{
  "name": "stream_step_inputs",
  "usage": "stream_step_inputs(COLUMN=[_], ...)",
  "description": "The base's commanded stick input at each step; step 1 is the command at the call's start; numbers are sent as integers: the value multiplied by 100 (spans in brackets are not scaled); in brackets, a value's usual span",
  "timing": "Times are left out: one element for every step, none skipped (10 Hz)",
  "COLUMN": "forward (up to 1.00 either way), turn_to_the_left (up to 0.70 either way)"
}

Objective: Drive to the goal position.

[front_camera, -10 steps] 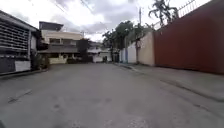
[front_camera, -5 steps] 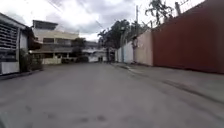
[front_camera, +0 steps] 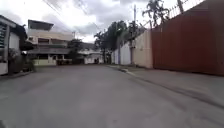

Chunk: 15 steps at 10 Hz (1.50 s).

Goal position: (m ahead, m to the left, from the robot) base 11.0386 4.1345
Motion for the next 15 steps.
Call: stream_step_inputs(forward=[100, 100, 100, 100, 100, 100, 100, 100, 100, 100, 100, 100, 100, 100, 100], turn_to_the_left=[23, 23, 23, 22, 12, 1, -9, -14, -1, 12, 23, 23, 23, 11, -16])
